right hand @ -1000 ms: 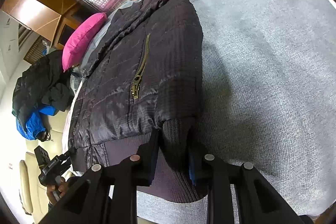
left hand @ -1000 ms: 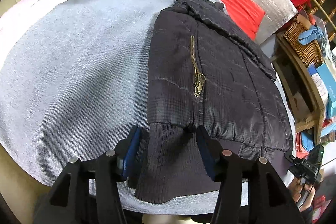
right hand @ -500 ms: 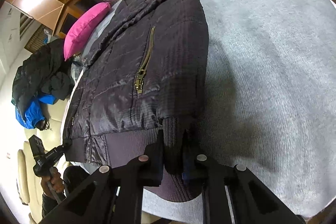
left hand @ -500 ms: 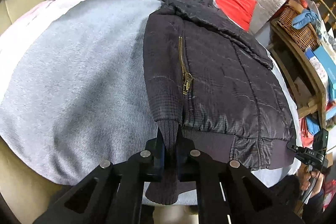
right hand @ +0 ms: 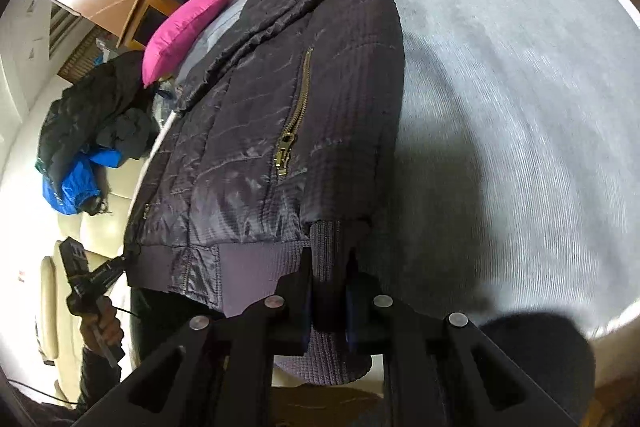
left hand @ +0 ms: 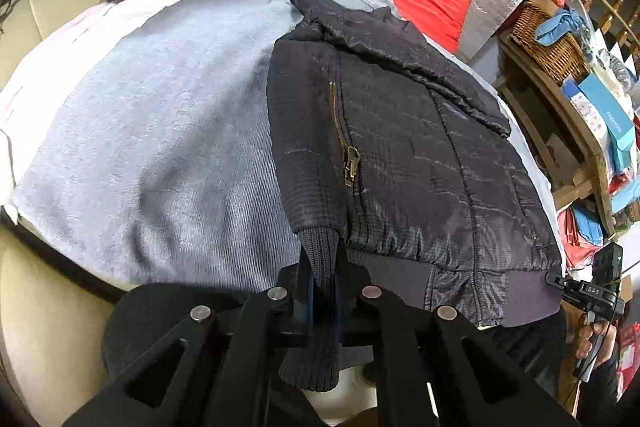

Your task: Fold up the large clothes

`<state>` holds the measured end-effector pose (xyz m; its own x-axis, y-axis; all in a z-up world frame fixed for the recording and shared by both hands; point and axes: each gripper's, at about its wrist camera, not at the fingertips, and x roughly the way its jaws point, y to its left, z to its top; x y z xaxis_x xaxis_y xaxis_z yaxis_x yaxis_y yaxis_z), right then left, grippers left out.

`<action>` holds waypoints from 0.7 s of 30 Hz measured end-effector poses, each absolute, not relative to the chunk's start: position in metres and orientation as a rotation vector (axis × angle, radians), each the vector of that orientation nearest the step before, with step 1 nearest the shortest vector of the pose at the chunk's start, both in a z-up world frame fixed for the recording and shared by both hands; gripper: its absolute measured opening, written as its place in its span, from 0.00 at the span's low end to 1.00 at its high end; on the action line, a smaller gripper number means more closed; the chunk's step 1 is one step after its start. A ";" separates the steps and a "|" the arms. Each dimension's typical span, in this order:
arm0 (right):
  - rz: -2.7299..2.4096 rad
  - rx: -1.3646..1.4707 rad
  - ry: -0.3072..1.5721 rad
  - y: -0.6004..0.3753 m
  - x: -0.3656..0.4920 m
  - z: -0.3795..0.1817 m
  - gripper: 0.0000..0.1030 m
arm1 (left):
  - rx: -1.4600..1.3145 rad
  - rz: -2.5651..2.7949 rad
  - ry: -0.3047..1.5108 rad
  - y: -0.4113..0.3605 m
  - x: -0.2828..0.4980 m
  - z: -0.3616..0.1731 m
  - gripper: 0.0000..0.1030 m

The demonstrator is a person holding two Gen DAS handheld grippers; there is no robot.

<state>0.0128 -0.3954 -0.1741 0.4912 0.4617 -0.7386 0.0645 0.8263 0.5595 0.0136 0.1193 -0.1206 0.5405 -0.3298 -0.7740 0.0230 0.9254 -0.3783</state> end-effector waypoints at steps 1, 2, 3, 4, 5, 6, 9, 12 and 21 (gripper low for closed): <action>0.264 0.584 1.034 -0.396 0.010 -0.173 0.13 | -0.338 -0.213 0.976 0.119 0.013 -0.117 0.07; 0.271 0.606 1.026 -0.397 0.006 -0.172 0.13 | -0.335 -0.213 0.969 0.119 0.011 -0.115 0.07; 0.279 0.625 1.016 -0.398 0.003 -0.172 0.13 | -0.334 -0.213 0.960 0.119 0.011 -0.112 0.07; 0.286 0.637 1.005 -0.398 0.001 -0.170 0.13 | -0.333 -0.212 0.954 0.119 0.013 -0.109 0.07; 0.289 0.644 0.997 -0.399 0.001 -0.169 0.13 | -0.333 -0.210 0.950 0.120 0.013 -0.107 0.07; 0.291 0.651 0.988 -0.400 0.000 -0.169 0.13 | -0.334 -0.208 0.947 0.119 0.013 -0.105 0.07; 0.309 0.675 0.963 -0.400 -0.001 -0.168 0.13 | -0.320 -0.194 0.941 0.116 0.009 -0.102 0.07; 0.311 0.693 0.959 -0.403 -0.005 -0.169 0.13 | -0.312 -0.182 0.934 0.115 0.005 -0.100 0.07; 0.311 0.680 0.953 -0.404 -0.010 -0.166 0.13 | -0.289 -0.182 0.922 0.112 0.003 -0.097 0.07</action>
